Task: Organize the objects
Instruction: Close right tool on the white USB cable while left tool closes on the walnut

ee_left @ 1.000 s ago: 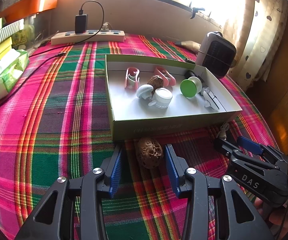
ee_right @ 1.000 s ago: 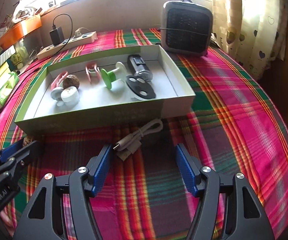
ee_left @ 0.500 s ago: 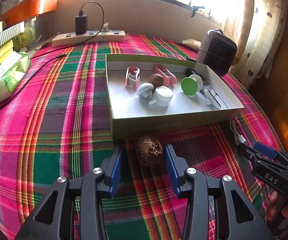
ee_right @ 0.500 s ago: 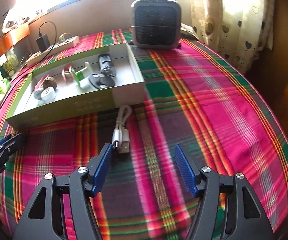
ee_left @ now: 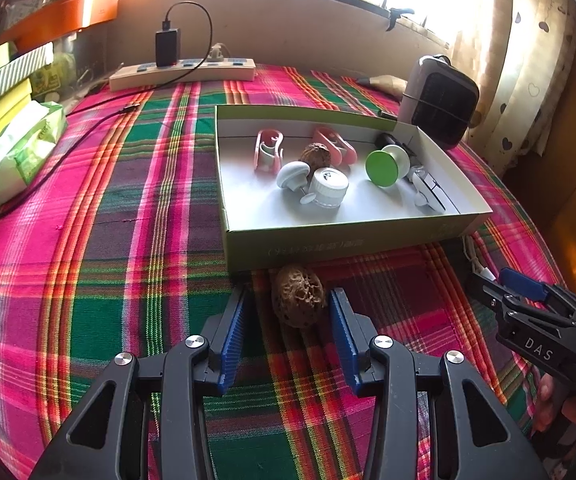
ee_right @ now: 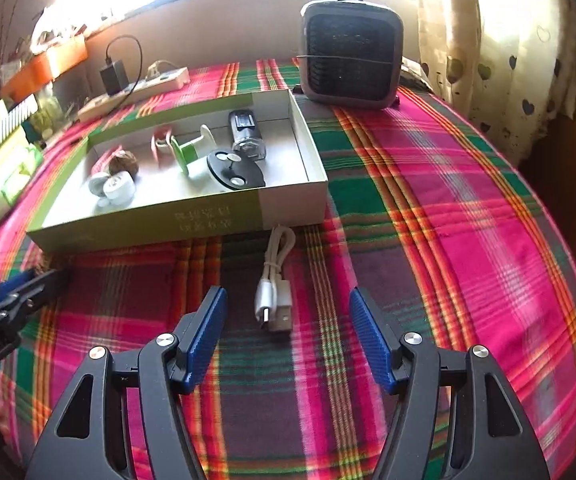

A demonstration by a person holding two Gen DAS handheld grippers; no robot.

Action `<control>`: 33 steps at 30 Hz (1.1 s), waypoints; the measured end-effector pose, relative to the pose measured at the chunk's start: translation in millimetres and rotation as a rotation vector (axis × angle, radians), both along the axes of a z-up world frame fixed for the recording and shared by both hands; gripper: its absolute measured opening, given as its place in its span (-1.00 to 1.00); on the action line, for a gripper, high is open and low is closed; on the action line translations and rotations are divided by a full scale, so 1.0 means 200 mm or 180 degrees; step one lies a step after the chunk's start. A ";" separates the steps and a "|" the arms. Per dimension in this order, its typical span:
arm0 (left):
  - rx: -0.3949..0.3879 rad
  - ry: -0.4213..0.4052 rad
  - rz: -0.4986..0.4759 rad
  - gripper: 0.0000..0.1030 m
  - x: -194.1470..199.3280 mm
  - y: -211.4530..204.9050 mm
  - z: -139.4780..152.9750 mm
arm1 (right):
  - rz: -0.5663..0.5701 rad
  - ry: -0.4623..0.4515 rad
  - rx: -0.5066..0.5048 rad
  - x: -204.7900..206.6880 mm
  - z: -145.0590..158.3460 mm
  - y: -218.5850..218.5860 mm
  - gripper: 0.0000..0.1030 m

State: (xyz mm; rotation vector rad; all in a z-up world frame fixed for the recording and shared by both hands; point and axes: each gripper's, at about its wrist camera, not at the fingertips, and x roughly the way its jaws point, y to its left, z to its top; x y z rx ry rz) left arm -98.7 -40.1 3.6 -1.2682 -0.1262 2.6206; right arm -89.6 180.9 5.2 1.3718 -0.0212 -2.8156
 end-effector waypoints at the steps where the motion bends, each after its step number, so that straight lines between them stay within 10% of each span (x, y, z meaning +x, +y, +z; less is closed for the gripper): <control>1: -0.0015 -0.0001 0.0005 -0.23 0.00 0.00 0.00 | 0.0009 0.0000 -0.0001 -0.01 0.00 0.00 0.24; 18: -0.0139 0.0009 0.0139 -0.44 -0.01 0.03 0.00 | 0.0121 0.0043 0.0060 0.01 0.01 0.04 -0.55; 33: -0.0146 0.0022 0.0198 -0.48 -0.01 0.03 0.00 | 0.0217 0.0051 -0.0036 0.02 0.01 0.07 -0.60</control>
